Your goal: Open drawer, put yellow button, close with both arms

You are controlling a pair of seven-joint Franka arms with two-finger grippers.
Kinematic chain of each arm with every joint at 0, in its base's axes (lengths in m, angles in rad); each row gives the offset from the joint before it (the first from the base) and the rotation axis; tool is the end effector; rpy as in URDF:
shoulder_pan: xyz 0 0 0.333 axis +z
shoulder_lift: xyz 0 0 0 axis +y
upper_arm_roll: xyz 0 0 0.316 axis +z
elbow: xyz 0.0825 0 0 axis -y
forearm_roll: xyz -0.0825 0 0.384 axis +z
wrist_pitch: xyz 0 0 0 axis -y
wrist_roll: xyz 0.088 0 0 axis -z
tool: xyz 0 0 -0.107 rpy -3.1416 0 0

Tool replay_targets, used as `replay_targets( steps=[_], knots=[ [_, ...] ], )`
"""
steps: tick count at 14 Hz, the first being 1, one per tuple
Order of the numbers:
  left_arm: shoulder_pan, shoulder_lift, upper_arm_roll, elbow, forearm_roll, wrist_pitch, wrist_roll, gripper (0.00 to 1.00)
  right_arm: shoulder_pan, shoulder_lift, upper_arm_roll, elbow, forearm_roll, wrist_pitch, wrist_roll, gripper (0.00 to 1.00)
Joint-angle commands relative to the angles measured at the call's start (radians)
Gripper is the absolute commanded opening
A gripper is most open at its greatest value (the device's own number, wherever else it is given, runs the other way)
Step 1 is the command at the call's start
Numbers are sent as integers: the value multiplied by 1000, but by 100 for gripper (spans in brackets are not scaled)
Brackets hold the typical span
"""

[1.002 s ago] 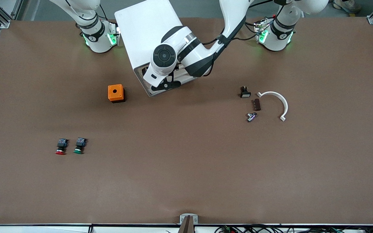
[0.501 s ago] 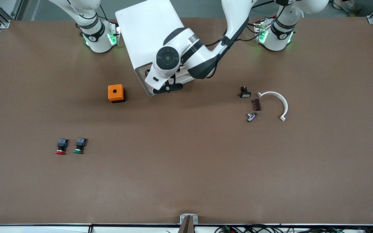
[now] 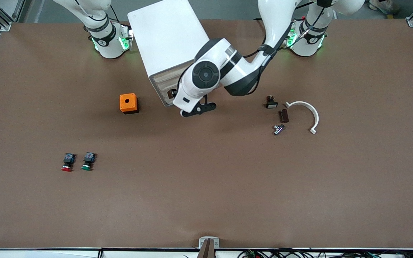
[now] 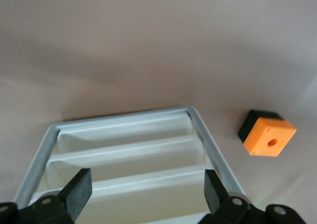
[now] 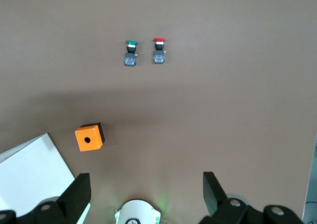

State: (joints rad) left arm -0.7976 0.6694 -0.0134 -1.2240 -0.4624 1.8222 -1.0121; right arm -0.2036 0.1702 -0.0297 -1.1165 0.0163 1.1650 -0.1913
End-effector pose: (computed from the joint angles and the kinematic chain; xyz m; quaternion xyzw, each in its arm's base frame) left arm 0.4810 -0.5556 0.3816 0.9602 0.1633 -0.1981 0.1098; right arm 0.5406 -0.1241 0.7004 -0.9980 0.0181 0.0583 0.0178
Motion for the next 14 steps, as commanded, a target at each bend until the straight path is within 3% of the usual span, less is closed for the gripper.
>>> replay_targets(
  steps=[1, 7, 10, 14],
  knots=[
    [35, -19, 19, -8, -15, -6, -3, 100, 19, -70, 2, -98, 7, 15, 88, 100],
    [61, -37, 127, -12, 25, -8, -3, 100, 98, -168, -13, -244, -4, 90, 138, 100],
    [99, -39, 133, -14, 60, -9, -3, 100, 99, -264, -16, -377, -2, 169, 139, 100],
    [184, -63, 132, -26, 71, -21, 9, 100, 102, -268, -16, -387, 1, 173, 200, 100]
  ],
)
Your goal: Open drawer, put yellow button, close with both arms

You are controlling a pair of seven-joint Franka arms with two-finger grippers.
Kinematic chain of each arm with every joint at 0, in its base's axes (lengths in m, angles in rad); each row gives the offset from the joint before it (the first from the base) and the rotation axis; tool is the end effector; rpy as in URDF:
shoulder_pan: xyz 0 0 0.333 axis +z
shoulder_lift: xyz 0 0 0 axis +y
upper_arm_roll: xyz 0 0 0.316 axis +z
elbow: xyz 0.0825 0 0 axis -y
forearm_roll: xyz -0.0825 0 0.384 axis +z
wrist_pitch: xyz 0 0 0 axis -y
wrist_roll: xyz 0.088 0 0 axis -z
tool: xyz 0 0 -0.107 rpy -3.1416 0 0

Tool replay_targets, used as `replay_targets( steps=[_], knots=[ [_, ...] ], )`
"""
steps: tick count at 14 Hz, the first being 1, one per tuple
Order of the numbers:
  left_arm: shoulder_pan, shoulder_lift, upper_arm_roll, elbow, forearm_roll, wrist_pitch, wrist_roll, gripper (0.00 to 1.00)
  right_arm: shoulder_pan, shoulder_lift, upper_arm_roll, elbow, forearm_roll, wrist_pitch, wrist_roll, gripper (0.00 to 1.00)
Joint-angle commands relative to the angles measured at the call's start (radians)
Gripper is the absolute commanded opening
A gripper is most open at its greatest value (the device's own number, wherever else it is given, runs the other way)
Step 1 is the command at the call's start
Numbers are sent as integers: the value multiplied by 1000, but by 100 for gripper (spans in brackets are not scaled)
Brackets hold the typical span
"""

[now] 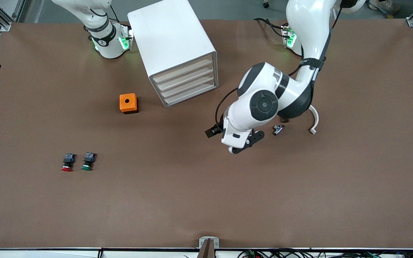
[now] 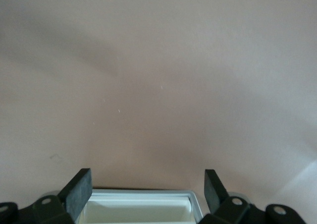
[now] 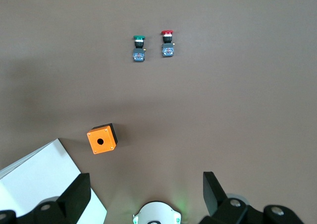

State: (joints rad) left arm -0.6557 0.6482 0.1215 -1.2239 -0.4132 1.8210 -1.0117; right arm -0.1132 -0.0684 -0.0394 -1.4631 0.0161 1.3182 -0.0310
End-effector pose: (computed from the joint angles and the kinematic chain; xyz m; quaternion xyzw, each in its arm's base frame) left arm 0.6008 -0.4198 0.3952 0.9472 0.2761 -0.1292 0.0992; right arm 0.4982 -0.0755 0.6890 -0.9975 0.0589 0.0373 0.0127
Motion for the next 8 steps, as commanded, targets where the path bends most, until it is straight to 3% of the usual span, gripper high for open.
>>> replay_targets(
  steps=[1, 4, 8],
  knots=[
    [76, -54, -6, -34, 25, -32, 39, 100, 10, -28, -5, -40, 1, 19, 40, 100],
    [180, -88, -8, -37, 25, -150, 284, 100, 9, -30, -4, -40, 1, 24, 39, 100],
    [307, -226, -8, -86, 91, -262, 505, 100, 4, -24, -5, -39, -1, 55, 40, 100]
  ],
)
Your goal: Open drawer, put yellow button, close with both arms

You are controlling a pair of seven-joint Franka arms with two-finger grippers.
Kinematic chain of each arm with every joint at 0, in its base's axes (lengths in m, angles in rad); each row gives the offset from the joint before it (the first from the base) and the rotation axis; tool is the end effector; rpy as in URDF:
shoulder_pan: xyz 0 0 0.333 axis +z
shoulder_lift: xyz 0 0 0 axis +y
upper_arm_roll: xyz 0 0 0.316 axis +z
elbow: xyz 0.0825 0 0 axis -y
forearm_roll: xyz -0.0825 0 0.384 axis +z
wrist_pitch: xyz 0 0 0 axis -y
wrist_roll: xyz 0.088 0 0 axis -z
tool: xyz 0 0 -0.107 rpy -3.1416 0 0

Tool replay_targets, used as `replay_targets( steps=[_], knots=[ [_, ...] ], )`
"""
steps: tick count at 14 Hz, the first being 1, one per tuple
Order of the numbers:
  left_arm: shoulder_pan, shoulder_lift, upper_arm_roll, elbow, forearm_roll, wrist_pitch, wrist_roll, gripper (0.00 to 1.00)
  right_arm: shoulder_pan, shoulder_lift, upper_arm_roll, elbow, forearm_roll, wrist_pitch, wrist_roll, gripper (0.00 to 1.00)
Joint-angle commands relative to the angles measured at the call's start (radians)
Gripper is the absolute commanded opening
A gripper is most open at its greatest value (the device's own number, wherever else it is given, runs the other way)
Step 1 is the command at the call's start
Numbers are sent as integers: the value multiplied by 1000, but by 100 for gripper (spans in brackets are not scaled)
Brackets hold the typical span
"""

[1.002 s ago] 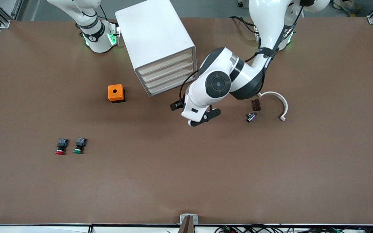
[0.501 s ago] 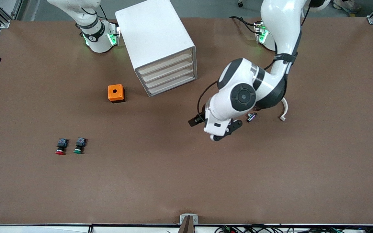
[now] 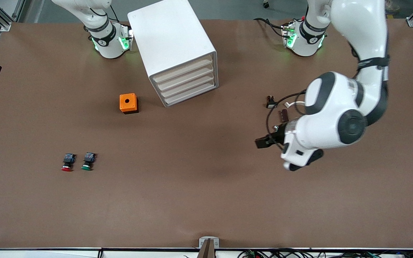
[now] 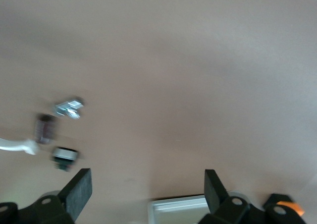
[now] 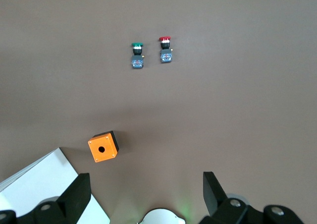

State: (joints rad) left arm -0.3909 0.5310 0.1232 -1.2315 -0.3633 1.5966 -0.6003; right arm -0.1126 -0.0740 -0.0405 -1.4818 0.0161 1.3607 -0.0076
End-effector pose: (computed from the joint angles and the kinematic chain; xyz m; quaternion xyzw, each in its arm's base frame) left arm 0.6533 -0.2380 0.4579 0.9697 0.1765 -0.1354 0.1008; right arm 0.5015 -0.0764 0.6869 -0.9971 0.0711 0.0227 0.0113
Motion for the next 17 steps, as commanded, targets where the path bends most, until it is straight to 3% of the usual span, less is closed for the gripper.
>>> replay_targets(
  steps=[1, 6, 8, 12, 17],
  knots=[
    [73, -165, -10, -127, 64, -40, 155, 100, 2, -18, -4, -21, 2, 11, 18, 100],
    [173, -371, -10, -351, 184, -37, 408, 100, 4, -46, -2, -71, 1, 51, 0, 100],
    [222, -413, -11, -385, 187, -29, 460, 100, 7, -53, 1, -75, -8, 64, -9, 100],
    [268, -466, -13, -413, 208, -6, 474, 100, 8, -130, 2, -182, -27, 132, -29, 100],
    [277, -639, -16, -690, 274, 260, 485, 100, 7, -130, 1, -183, -27, 126, -29, 100]
  ],
)
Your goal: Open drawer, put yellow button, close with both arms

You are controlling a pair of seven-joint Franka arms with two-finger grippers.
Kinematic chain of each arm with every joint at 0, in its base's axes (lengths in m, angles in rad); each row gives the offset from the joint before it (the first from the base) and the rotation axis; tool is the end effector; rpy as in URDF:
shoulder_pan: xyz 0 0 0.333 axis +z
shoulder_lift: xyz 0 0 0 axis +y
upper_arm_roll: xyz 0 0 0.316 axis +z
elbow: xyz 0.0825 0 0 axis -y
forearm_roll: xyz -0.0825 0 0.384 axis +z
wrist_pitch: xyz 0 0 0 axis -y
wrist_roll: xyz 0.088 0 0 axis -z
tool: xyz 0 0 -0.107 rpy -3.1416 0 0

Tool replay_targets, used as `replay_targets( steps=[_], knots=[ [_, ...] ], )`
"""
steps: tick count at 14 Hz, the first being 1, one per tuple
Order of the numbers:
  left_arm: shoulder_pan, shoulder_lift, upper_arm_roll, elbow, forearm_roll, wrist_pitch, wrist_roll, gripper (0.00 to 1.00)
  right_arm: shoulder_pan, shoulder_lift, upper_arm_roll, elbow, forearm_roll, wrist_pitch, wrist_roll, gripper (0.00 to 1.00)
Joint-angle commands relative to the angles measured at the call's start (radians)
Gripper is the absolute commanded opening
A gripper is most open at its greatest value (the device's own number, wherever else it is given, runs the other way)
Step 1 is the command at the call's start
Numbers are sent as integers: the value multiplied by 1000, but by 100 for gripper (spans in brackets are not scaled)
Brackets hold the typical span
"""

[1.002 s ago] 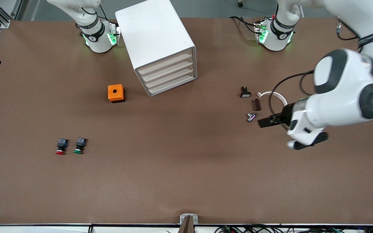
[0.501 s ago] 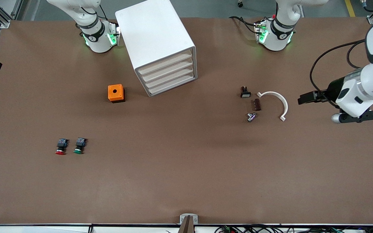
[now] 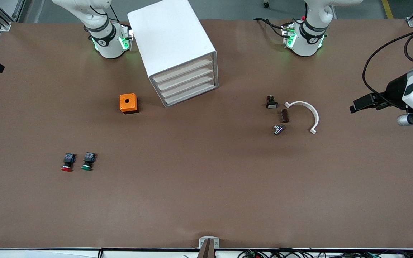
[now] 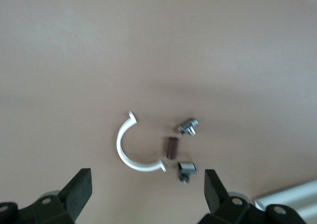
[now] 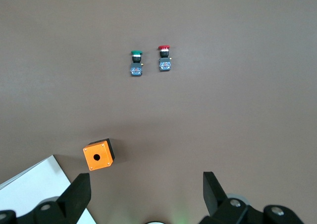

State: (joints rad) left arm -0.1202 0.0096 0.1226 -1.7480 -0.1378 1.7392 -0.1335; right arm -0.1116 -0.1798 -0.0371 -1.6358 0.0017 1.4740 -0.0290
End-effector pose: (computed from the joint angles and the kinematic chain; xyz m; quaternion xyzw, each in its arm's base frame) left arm 0.5644 -0.0114 0.5502 0.9945 0.0799 -0.0135 0.0664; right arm 0.4810 -0.0739 0.6791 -0.9982 0.0595 -0.0093 0.0034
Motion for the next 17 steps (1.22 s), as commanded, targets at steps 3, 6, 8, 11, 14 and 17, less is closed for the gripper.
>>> replay_targets(
  steps=[3, 6, 8, 11, 14, 17],
  knots=[
    [5, -163, -46, -237, 104, 161, 17, 100, 6, -26, -3, -29, -12, 5, -8, 100],
    [-2, -155, -67, -203, 104, 154, 2, 100, 4, -30, -3, -29, -12, 0, -8, 100],
    [4, -151, -69, -161, 104, 108, 11, 100, 4, -32, -4, -29, -12, -6, -8, 100],
    [8, -137, -60, -113, 104, 57, 17, 100, 4, -32, -4, -27, -11, -6, -8, 100],
    [7, -137, -61, -99, 104, 54, 6, 100, 4, -32, -4, -27, -11, -9, -8, 100],
    [11, -115, -60, -29, 103, 20, 5, 100, 6, -32, -4, -27, -11, -12, -8, 100]
  ],
)
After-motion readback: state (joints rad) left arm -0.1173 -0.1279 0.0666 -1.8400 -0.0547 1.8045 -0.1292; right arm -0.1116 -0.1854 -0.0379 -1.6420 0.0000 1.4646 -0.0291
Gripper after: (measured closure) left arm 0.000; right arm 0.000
